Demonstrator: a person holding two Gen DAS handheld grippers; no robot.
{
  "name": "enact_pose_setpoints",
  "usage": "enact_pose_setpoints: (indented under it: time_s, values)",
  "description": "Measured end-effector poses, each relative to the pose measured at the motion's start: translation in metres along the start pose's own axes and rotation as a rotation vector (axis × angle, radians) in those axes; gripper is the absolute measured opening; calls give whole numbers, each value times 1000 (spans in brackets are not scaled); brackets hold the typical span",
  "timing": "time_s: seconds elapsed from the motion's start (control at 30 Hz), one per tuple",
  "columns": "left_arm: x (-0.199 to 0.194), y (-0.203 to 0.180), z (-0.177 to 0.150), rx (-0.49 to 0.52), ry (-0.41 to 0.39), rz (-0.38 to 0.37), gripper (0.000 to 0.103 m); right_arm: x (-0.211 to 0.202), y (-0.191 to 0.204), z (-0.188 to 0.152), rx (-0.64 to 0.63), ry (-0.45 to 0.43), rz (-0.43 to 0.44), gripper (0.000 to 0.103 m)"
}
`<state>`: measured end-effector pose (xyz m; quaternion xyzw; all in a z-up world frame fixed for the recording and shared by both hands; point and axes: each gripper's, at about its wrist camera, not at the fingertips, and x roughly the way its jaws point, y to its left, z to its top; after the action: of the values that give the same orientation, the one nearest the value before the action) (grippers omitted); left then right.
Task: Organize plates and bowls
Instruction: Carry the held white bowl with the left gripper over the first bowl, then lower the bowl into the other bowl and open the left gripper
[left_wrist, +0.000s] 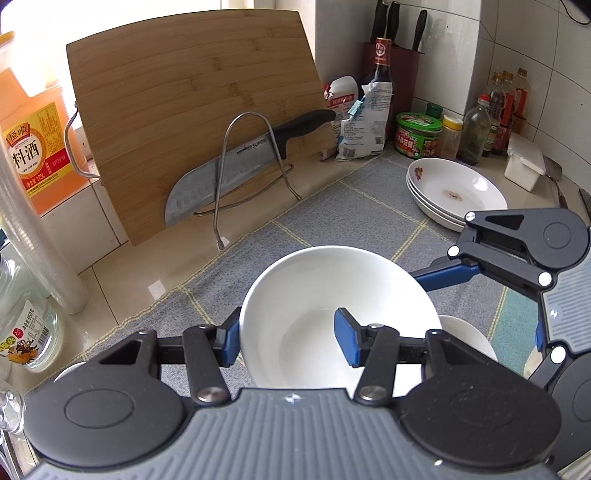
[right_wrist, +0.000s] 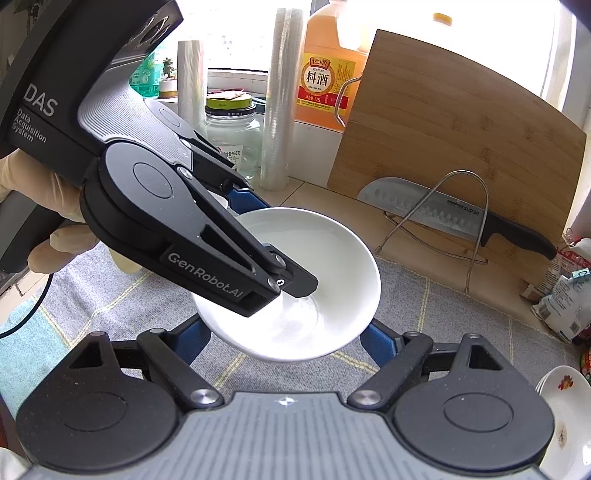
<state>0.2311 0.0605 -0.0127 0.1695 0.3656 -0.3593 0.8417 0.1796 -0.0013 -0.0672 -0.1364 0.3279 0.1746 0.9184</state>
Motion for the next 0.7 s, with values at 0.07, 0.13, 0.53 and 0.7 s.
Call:
enact_pose_setpoints:
  time_s: [0.07, 0.13, 0.53, 0.7]
  values:
    - [0, -6, 1, 9, 1, -5, 51, -6, -1, -4, 4, -2, -6, 90]
    - [-1, -13, 1, 15, 0, -11, 51, -13, -2, -9, 13, -2, -11, 90]
    - [3, -46, 0, 53, 18, -53, 51, -40, -9, -36, 44, 10, -36, 90]
    - [7, -56, -3, 66, 28, -77, 51, -47, -12, -46, 60, 20, -45, 90]
